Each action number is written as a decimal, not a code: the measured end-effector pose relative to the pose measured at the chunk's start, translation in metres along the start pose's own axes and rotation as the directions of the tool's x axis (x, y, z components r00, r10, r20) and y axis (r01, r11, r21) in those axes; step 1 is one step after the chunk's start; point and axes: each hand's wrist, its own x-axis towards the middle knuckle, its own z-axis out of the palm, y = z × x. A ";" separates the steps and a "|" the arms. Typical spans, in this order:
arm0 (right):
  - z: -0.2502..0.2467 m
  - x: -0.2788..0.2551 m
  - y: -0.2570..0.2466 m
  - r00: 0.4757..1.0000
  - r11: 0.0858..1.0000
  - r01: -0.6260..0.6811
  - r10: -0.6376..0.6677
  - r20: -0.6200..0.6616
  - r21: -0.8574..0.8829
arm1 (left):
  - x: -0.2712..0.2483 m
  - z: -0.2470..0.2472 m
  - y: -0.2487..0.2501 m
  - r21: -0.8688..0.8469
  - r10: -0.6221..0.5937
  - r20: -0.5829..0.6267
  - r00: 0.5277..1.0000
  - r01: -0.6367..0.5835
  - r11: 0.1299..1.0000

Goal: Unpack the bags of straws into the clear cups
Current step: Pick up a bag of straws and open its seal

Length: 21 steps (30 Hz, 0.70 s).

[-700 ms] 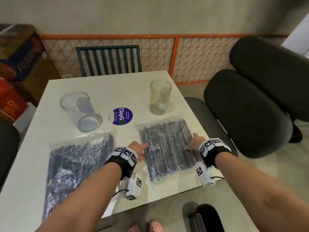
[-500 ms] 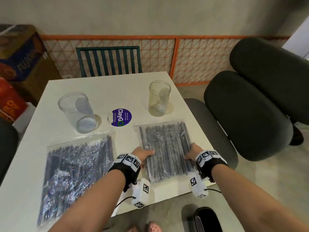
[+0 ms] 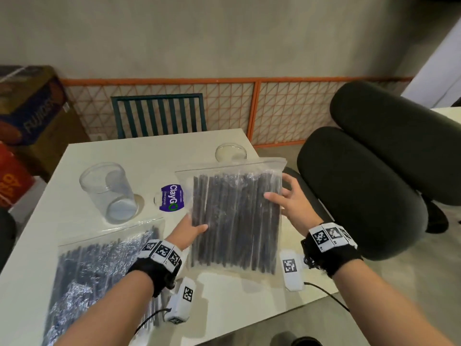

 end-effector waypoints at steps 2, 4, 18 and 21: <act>0.004 0.003 -0.020 0.995 0.994 0.099 -0.100 -0.028 -0.039 | -0.007 0.001 0.013 -0.040 0.013 -0.068 0.998 -0.015 0.999; 0.008 0.004 -0.030 0.988 0.983 0.154 -0.156 -0.013 -0.098 | -0.013 -0.001 0.028 -0.137 -0.003 -0.224 0.975 -0.029 0.990; 0.023 -0.012 -0.043 0.914 0.860 0.405 -0.368 0.174 -0.311 | -0.072 0.043 0.177 -0.477 0.084 0.061 0.995 -0.045 0.878; 0.020 -0.016 -0.044 0.911 0.834 0.412 -0.375 0.169 -0.367 | -0.071 0.044 0.172 -0.564 0.115 0.126 0.985 -0.024 0.826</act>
